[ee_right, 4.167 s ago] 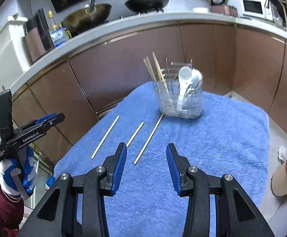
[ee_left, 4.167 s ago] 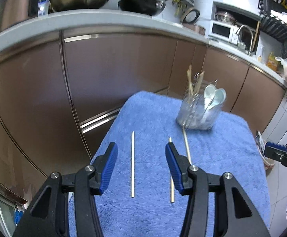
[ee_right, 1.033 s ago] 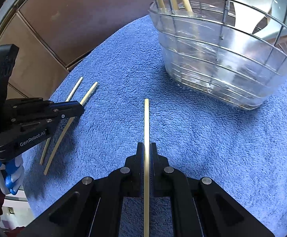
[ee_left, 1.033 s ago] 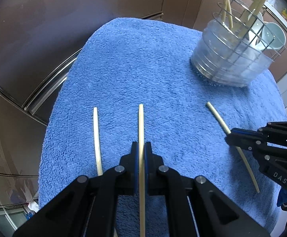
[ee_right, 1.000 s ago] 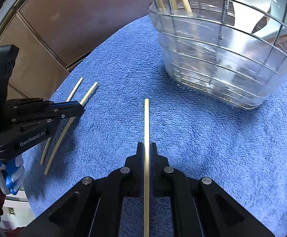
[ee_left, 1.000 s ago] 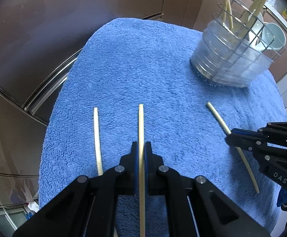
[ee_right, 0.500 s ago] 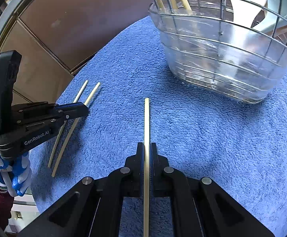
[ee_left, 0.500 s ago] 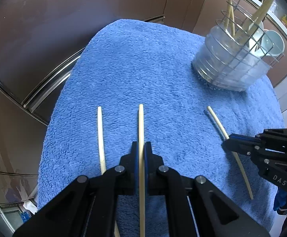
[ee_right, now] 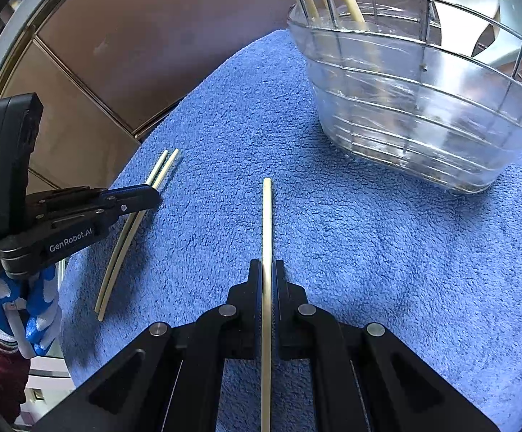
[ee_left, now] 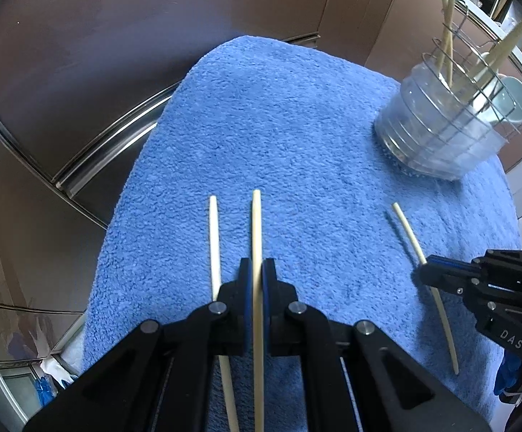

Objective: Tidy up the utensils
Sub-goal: 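Grasp two chopsticks together with the left gripper while the right gripper holds its chopstick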

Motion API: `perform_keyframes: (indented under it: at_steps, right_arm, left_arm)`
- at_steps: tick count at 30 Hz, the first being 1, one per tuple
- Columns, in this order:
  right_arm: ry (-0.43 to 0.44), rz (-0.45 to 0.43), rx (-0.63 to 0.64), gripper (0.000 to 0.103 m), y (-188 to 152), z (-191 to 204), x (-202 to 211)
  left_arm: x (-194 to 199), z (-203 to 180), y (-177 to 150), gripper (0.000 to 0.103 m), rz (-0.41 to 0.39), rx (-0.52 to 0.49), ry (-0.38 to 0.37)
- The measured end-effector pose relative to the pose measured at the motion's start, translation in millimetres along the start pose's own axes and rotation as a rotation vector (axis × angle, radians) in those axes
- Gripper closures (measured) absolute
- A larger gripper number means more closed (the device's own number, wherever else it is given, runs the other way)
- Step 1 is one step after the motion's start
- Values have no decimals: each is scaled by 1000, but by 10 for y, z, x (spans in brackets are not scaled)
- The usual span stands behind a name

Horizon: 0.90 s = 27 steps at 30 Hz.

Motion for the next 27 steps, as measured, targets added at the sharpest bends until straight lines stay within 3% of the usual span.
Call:
perform_keyframes:
  at_steps: [12,17,23,27]
  right_arm:
    - [23,4,-11,97,-42,-46,-62]
    - [17,3,-1,97,-48,-18,-78]
    - [21,9,-1,94,-53,9,-75]
    - [18,15,3,94,-22,17,-92]
  left_arm:
    - [92,98,25,95,-19,-9,13]
    - [120,150,16,72,-25,-12,37]
    - [10,207,-8,71,11,6,18]
    - [-71,132,-50,72,25,-35,40]
Point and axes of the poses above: each gripper's, at about its wrist camera, not at the fingertips, and x roughly against the way its jaws point, z to its left, y to its top, the point moved 1 cm from there along -x, roughly the way its jaws point, and after that the axes turned 3 degrees about -y, right-handed, at the moved point
